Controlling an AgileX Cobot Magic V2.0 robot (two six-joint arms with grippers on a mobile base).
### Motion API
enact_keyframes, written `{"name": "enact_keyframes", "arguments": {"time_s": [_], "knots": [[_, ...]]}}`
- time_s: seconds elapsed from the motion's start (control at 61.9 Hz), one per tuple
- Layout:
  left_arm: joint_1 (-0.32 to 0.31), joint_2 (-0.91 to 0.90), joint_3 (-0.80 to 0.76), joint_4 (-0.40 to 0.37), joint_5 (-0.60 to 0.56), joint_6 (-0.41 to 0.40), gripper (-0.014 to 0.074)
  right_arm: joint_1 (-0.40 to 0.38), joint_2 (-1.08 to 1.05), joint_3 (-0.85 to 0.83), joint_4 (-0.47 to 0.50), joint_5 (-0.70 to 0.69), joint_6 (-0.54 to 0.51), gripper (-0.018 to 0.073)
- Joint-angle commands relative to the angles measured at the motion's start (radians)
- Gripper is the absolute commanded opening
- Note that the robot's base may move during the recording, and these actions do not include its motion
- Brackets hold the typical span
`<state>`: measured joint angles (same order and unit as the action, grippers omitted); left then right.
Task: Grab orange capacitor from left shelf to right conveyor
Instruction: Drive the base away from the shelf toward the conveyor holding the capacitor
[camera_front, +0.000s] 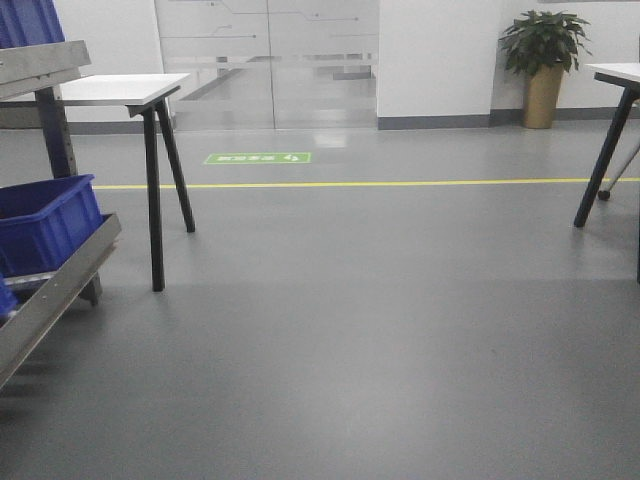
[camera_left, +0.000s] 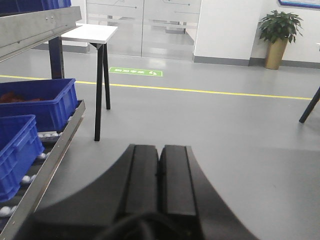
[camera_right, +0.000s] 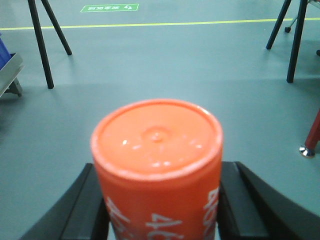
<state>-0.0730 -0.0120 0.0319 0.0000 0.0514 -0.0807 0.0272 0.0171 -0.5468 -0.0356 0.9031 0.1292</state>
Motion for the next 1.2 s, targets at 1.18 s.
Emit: {"name": "enact_keyframes", "arguments": {"time_s": [1.18], "knots": [[-0.004,-0.019,-0.005,0.000,-0.089,-0.001,-0.0105,-0.001,0.019,-0.030,-0.006,-0.085,-0.008,0.0140]]}}
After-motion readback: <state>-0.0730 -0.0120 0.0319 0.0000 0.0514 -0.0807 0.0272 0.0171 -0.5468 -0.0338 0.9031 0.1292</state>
